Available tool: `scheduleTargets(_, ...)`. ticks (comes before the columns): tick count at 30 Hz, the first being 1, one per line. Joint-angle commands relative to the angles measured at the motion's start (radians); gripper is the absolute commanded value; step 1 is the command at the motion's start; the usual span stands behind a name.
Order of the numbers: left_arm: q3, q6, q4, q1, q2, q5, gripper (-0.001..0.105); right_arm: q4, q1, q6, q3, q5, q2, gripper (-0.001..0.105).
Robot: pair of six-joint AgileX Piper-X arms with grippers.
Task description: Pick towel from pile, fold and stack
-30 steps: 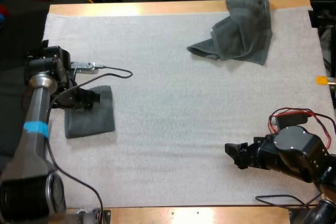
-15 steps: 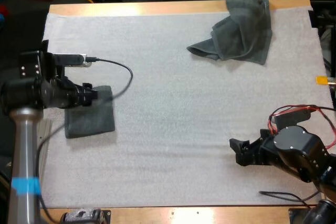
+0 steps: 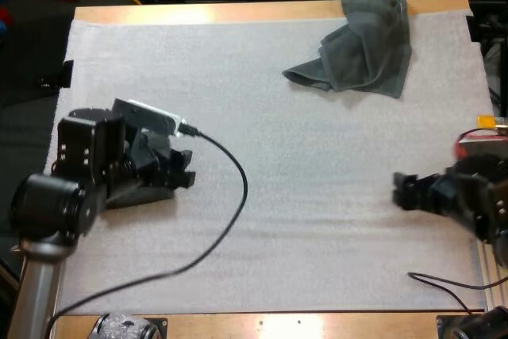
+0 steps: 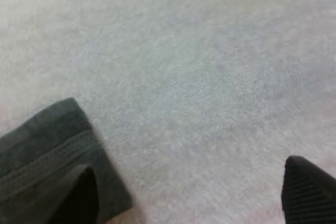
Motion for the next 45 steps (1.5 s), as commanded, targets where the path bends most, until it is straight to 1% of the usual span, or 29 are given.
scheduleTargets(1,-0.006,-0.013,0.011,-0.015,-0.017,-0.041,0.069,0.02,-0.045,-0.041,-0.007,-0.012,-0.004,0.079)
scheduleTargets(4,-0.006,-0.013,0.037,-0.02,-0.047,-0.067,0.069,0.049,-0.153,-0.09,-0.007,-0.013,-0.004,0.079)
scheduleTargets(7,-0.006,-0.013,0.053,-0.017,-0.075,-0.09,0.069,0.052,-0.2,-0.088,-0.007,-0.014,-0.013,0.079)
scheduleTargets(12,-0.006,0.003,0.073,-0.017,-0.131,-0.116,0.069,0.079,-0.211,-0.113,-0.007,0.003,-0.039,0.079)
scheduleTargets(17,-0.006,0.012,0.106,-0.017,-0.233,-0.149,0.069,0.109,-0.211,-0.123,-0.007,0.061,-0.102,0.079)
scheduleTargets(19,-0.006,0.028,0.121,-0.017,-0.283,-0.149,0.069,0.118,-0.211,-0.123,-0.007,0.07,-0.137,0.079)
scheduleTargets(23,-0.006,0.03,0.153,-0.017,-0.39,-0.149,0.069,0.148,-0.211,-0.123,-0.007,0.078,-0.216,0.079)
scheduleTargets(24,-0.006,0.03,0.164,-0.017,-0.449,-0.149,0.069,0.157,-0.211,-0.134,-0.007,0.078,-0.261,0.079)
scheduleTargets(27,-0.006,0.03,0.171,-0.017,-0.539,-0.147,0.069,0.158,-0.211,-0.165,-0.007,0.078,-0.347,0.079)
scheduleTargets(33,-0.008,0.019,0.171,-0.017,-0.699,-0.115,0.069,0.158,-0.211,-0.169,-0.008,0.078,-0.526,0.079)
scheduleTargets(38,-0.007,0.002,0.171,-0.017,-0.808,-0.096,0.069,0.158,-0.211,-0.169,-0.008,0.078,-0.645,0.079)
scheduleTargets(40,-0.008,-0.02,0.171,-0.017,-0.851,-0.072,0.069,0.158,-0.211,-0.168,-0.008,0.078,-0.7,0.079)
scheduleTargets(42,-0.008,-0.024,0.179,-0.017,-0.888,-0.053,0.069,0.158,-0.211,-0.167,-0.008,0.078,-0.748,0.079)
scheduleTargets(45,-0.008,-0.024,0.215,-0.017,-0.937,-0.055,0.069,0.158,-0.211,-0.167,-0.009,0.078,-0.815,0.079)
